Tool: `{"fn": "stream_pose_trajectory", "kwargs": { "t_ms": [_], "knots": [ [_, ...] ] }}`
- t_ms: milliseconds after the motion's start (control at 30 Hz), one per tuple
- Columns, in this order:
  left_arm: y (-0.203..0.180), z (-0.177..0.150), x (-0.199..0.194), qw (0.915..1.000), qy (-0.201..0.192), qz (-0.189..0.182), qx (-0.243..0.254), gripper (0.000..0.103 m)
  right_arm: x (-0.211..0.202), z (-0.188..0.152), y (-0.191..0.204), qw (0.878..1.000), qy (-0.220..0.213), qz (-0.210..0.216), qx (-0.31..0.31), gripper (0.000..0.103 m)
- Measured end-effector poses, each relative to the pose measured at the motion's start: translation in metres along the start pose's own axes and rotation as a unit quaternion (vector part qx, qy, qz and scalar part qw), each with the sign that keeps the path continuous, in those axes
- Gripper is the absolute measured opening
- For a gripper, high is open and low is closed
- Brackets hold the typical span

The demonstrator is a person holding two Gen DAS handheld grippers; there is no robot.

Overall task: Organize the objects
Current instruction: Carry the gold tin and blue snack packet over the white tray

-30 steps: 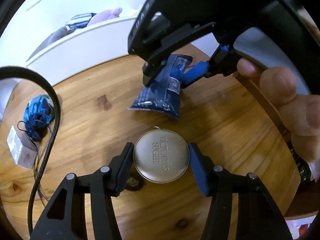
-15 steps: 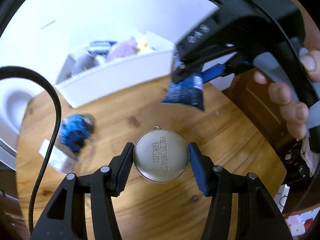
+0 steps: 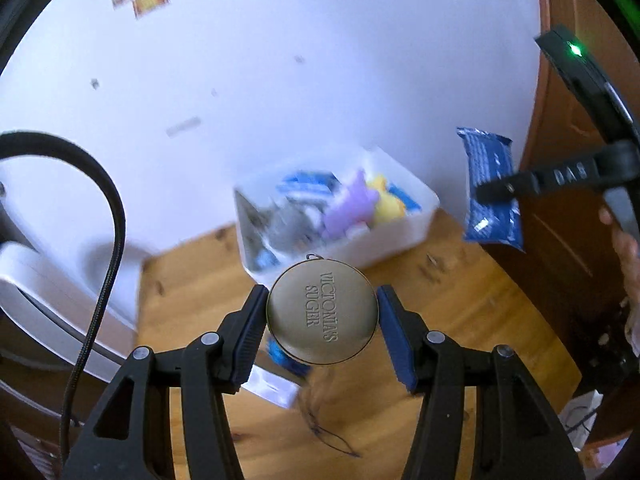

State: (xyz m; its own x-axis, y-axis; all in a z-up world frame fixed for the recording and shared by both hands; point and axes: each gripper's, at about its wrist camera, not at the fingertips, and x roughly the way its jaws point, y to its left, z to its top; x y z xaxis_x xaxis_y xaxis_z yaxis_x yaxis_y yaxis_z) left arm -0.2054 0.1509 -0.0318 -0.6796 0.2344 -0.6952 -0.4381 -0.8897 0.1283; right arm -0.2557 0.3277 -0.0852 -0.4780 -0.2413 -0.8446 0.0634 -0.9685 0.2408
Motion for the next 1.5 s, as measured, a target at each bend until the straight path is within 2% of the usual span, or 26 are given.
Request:
{"fn": "stream_pose_trajectory", "kwargs": {
  "t_ms": [200, 500, 667, 800, 933, 1100, 1300, 1500],
  "knots": [
    [0.014, 0.039, -0.026, 0.9994, -0.022, 0.024, 0.009, 0.059, -0.036, 0.017, 0.024, 0.999, -0.031, -0.009, -0.035, 0.048],
    [0.025, 0.099, -0.031, 0.9967, -0.049, 0.061, 0.021, 0.059, -0.081, 0.052, 0.054, 0.993, -0.079, -0.042, -0.077, 0.048],
    [0.037, 0.132, -0.005, 0.9903, -0.057, 0.123, 0.030, 0.059, -0.102, 0.087, 0.063, 0.988, -0.115, -0.065, -0.083, 0.048],
    [0.055, 0.148, 0.034, 0.9890, -0.036, 0.143, 0.012, 0.059, -0.099, 0.117, 0.064, 0.983, -0.142, -0.087, -0.081, 0.048],
    [0.069, 0.155, 0.087, 0.9869, -0.019, 0.160, -0.004, 0.059, -0.069, 0.147, 0.048, 0.985, -0.145, -0.087, -0.043, 0.048],
    [0.084, 0.151, 0.165, 0.9870, 0.017, 0.154, -0.041, 0.059, 0.004, 0.174, 0.010, 0.989, -0.124, -0.069, 0.040, 0.048],
    [0.085, 0.142, 0.232, 0.9878, 0.042, 0.137, -0.062, 0.059, 0.096, 0.175, -0.034, 0.985, -0.098, -0.046, 0.135, 0.048],
    [0.093, 0.131, 0.284, 0.9866, 0.072, 0.120, -0.083, 0.059, 0.163, 0.178, -0.056, 0.979, -0.091, -0.068, 0.168, 0.048]
  ]
}}
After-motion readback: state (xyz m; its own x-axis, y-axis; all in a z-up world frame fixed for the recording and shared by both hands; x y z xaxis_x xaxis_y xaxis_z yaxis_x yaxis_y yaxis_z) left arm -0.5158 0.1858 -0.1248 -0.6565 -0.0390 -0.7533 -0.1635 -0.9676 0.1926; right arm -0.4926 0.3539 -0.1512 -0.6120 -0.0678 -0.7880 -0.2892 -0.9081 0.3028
